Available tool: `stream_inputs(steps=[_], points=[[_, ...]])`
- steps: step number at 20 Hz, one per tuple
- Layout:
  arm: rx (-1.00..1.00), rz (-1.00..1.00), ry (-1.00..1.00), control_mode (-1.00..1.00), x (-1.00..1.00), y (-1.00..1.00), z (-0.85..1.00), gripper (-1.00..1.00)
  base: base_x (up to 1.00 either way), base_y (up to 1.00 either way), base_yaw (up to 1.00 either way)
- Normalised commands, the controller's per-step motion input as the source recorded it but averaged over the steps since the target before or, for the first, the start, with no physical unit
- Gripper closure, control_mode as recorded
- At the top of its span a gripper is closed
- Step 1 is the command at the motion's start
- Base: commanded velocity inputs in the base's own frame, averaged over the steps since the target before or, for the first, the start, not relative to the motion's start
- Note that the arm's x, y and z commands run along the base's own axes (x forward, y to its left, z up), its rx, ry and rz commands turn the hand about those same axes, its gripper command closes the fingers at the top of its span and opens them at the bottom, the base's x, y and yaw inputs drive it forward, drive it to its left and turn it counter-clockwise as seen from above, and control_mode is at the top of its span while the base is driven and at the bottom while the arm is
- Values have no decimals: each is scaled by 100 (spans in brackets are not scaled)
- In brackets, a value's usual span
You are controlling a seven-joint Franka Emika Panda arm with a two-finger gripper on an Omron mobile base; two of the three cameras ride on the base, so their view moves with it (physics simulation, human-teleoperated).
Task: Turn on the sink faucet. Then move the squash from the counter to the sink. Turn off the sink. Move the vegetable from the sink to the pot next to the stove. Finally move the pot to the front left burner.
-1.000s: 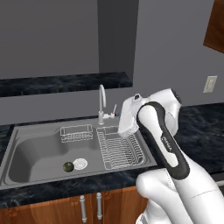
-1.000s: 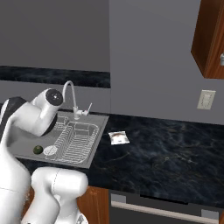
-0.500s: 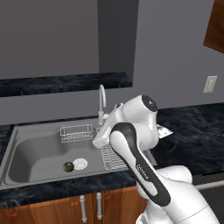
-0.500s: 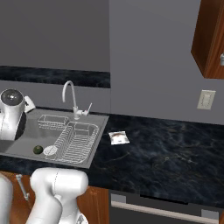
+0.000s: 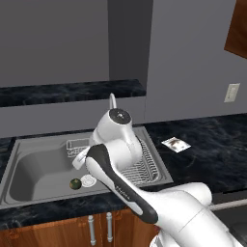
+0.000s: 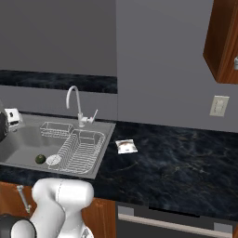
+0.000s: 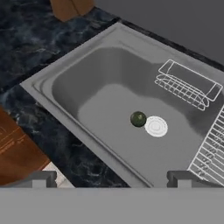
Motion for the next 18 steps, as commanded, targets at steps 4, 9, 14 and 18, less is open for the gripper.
stream_inputs(steps=[4, 9, 14, 18], points=[[-7, -17, 19, -100, 12, 24, -39, -100, 0, 0, 0], [-3, -3, 8, -100, 28, 1, -49, -100, 0, 0, 0], [-3, -3, 5, -100, 42, 4, -54, -100, 0, 0, 0], [-3, -3, 4, -100, 38, 0, -56, -100, 0, 0, 0]])
